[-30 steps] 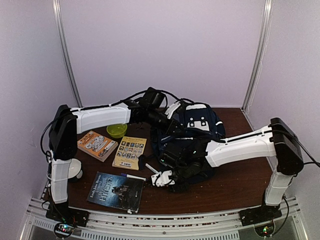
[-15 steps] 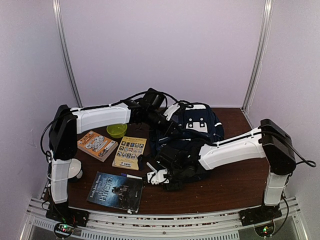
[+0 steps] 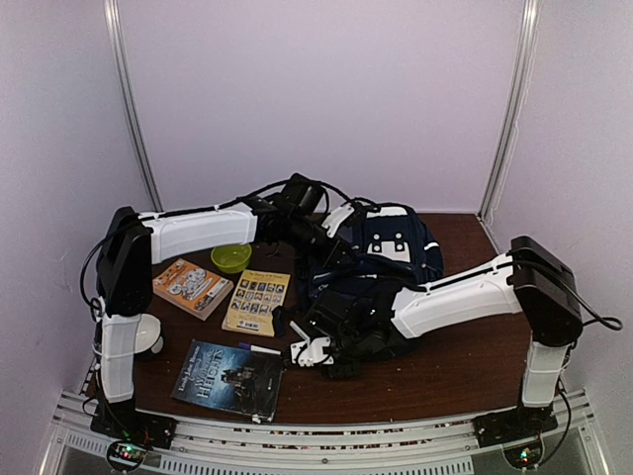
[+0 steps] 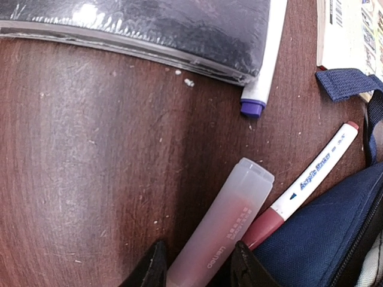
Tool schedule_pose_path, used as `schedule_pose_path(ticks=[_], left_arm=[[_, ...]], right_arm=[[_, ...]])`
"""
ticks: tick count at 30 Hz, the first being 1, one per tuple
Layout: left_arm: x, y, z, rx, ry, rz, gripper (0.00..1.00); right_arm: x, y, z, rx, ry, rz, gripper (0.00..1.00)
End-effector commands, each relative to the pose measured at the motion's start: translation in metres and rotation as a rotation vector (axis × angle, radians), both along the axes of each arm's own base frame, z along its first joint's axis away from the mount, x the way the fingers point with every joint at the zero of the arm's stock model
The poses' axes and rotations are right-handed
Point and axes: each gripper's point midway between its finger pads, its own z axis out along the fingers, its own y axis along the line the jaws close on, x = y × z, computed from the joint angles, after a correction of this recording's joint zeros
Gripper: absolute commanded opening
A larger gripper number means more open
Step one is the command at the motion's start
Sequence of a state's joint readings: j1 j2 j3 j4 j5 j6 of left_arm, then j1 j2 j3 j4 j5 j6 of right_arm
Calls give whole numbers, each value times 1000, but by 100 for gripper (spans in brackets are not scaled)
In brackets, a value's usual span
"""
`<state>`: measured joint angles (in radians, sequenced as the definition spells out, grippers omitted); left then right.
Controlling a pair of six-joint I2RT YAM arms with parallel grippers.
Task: Pack the student bag
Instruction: Move the pen to the center of the board.
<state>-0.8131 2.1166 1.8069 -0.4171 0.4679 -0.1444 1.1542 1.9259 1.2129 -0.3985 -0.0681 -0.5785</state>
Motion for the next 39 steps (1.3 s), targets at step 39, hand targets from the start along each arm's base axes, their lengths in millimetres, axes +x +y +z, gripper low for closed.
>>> schedule_pose_path(ticks=[39], left_arm=[[16,11,63,-88,-125,39,11]], right_arm=[[-16,-4,9,-9,138,-61,53]])
